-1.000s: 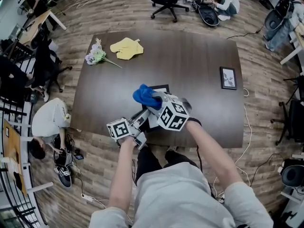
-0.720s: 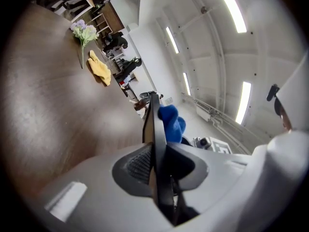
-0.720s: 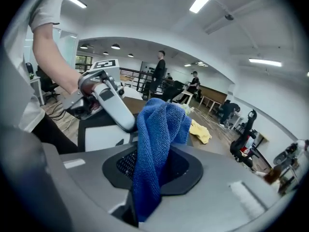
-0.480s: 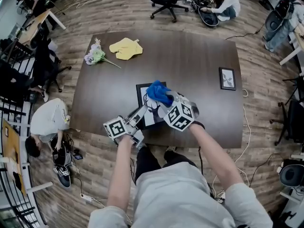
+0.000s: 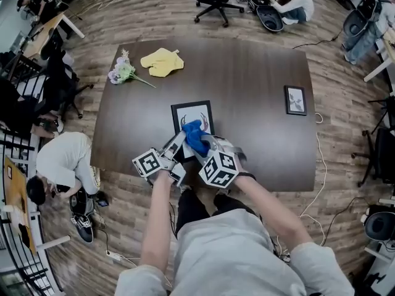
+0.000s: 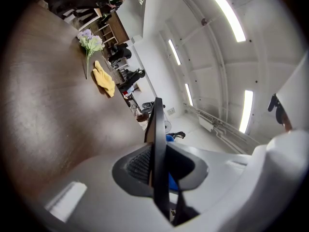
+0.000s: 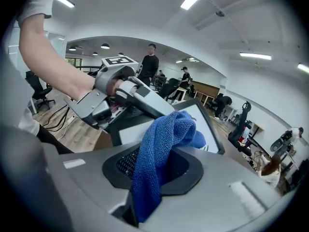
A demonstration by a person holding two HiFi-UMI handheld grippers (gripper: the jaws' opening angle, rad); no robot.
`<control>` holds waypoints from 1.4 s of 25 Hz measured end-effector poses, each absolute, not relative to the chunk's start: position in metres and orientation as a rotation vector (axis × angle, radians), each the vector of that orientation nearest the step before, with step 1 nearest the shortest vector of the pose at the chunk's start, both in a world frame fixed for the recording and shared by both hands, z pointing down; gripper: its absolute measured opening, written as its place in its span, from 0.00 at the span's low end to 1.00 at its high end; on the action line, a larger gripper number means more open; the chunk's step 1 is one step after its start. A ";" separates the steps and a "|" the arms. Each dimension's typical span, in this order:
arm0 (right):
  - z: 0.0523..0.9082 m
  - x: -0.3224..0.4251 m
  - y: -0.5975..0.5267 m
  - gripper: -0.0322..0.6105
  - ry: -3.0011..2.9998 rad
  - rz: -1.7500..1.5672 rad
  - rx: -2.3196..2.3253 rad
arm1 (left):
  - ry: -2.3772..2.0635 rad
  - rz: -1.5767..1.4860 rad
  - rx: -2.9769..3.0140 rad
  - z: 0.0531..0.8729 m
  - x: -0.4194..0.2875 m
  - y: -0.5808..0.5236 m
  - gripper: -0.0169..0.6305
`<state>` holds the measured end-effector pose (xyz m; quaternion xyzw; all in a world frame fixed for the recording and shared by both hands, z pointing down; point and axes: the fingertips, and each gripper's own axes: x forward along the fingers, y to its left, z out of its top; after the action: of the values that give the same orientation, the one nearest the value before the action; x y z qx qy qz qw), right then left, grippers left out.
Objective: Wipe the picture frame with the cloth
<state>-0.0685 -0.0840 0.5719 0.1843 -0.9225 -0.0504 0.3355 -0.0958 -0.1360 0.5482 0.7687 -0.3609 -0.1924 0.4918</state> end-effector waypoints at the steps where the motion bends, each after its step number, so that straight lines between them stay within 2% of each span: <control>1: 0.570 -0.072 -0.079 0.18 -2.412 -0.129 0.472 | -0.879 -0.468 1.862 0.549 -0.096 -0.136 0.21; 8: 0.560 -0.090 -0.042 0.18 -2.461 -0.158 0.349 | -0.894 -0.505 1.842 0.549 -0.100 -0.136 0.21; 15: 0.588 -0.061 -0.014 0.18 -2.420 -0.119 0.229 | -0.902 -0.554 1.800 0.559 -0.106 -0.134 0.21; 26: 0.644 0.046 -0.084 0.18 -2.234 0.240 0.668 | -0.875 -0.574 1.739 0.576 -0.122 -0.125 0.21; 35: 0.600 0.023 -0.075 0.18 -2.404 0.401 0.835 | -0.881 -0.479 1.722 0.608 -0.117 -0.092 0.21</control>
<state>0.0228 -0.0752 0.6001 0.3111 -0.8961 0.1496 0.2790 -0.1165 -0.0918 0.6079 0.7253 -0.3713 -0.2016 0.5435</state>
